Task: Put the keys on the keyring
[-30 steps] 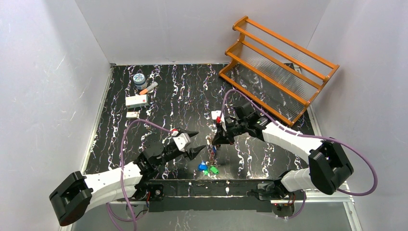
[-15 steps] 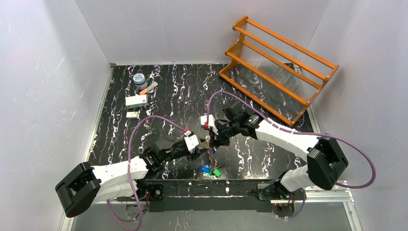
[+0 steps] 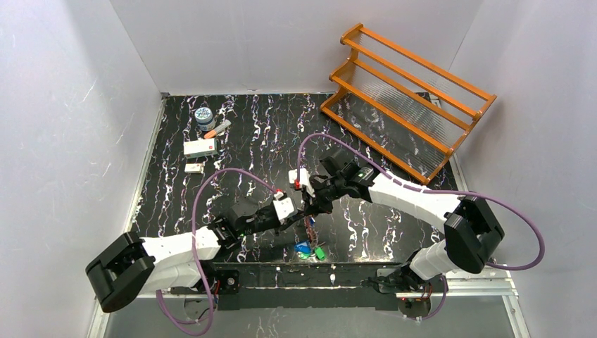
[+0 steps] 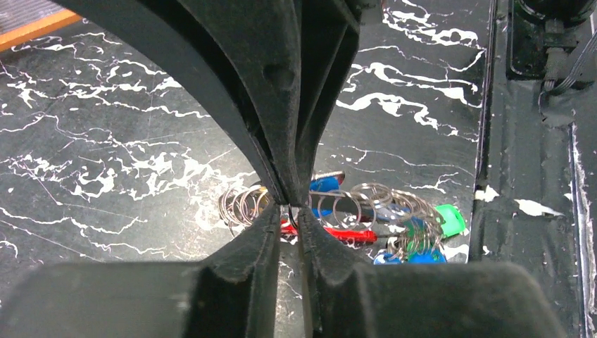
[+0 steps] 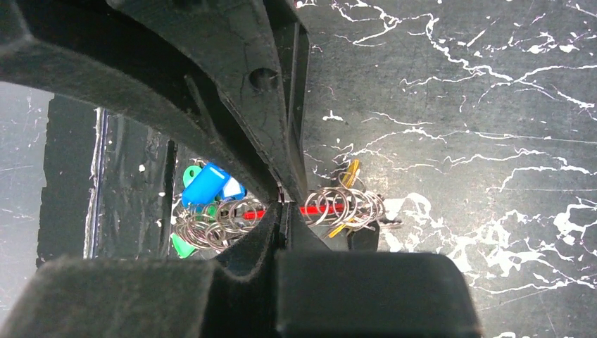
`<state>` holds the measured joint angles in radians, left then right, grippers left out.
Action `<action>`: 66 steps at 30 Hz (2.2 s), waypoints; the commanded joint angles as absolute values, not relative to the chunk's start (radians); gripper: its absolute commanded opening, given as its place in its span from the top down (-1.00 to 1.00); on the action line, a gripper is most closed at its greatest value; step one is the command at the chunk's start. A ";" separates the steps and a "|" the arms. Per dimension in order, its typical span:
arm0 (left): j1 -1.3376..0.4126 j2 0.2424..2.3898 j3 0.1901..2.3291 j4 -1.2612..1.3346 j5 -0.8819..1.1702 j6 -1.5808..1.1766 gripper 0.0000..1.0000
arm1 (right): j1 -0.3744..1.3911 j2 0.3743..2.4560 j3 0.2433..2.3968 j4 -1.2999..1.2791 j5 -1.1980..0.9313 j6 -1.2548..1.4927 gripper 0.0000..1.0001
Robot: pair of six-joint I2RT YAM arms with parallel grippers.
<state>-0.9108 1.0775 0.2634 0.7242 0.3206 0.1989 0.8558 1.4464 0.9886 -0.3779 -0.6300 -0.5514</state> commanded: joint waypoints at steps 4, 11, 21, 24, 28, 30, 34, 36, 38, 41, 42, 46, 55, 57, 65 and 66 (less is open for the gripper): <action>-0.913 1.107 0.307 0.735 0.360 0.210 0.90 | 0.864 1.454 1.028 -0.398 -0.628 -0.549 0.97; -0.912 1.136 0.318 0.735 0.363 0.210 0.83 | 0.865 1.459 1.034 -0.370 -0.658 -0.539 0.97; -0.912 1.147 0.326 0.742 0.358 0.209 1.00 | 0.861 1.441 1.011 -0.300 -0.631 -0.513 0.92; -0.911 1.127 0.312 0.764 0.330 0.189 1.00 | 0.848 1.401 0.974 -0.221 -0.619 -0.473 0.46; -0.911 1.097 0.275 0.826 0.285 0.131 1.00 | 0.818 1.339 0.909 -0.123 -0.636 -0.420 0.10; -0.911 1.083 0.249 0.888 0.262 0.095 1.00 | 0.798 1.308 0.874 -0.075 -0.666 -0.396 0.02; -0.911 1.071 0.212 1.005 0.241 0.032 1.00 | 0.760 1.255 0.809 0.023 -0.728 -0.343 -0.01; -0.912 1.068 0.205 1.044 0.238 0.008 1.00 | 0.737 1.232 0.779 0.072 -0.766 -0.310 -0.01; -0.911 1.068 0.189 1.090 0.240 -0.016 1.00 | 0.712 1.212 0.751 0.119 -0.813 -0.281 -0.01; -0.912 1.065 0.158 1.165 0.233 -0.037 1.00 | 0.666 1.188 0.714 0.196 -0.876 -0.236 0.00; -0.912 1.063 0.149 1.186 0.228 -0.041 1.00 | 0.651 1.181 0.702 0.216 -0.896 -0.222 0.01; -0.911 1.057 0.125 1.236 0.219 -0.045 1.00 | 0.616 1.167 0.673 0.272 -0.977 -0.195 0.10; -0.911 1.048 0.120 1.260 0.229 -0.048 1.00 | 0.613 1.230 0.684 0.307 -1.071 -0.180 0.21; -0.912 1.048 0.119 1.262 0.228 -0.050 1.00 | 0.613 1.242 0.690 0.305 -1.072 -0.179 0.22; -0.912 1.059 0.121 1.266 0.223 -0.048 1.00 | 0.614 1.291 0.713 0.294 -1.072 -0.196 0.32; -0.911 1.060 0.122 1.266 0.222 -0.048 1.00 | 0.613 1.298 0.716 0.299 -1.074 -0.194 0.33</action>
<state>-0.9073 1.0718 0.1204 1.1820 0.2405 -0.0460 0.6163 1.2720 0.6716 0.2638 -1.0412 -0.1902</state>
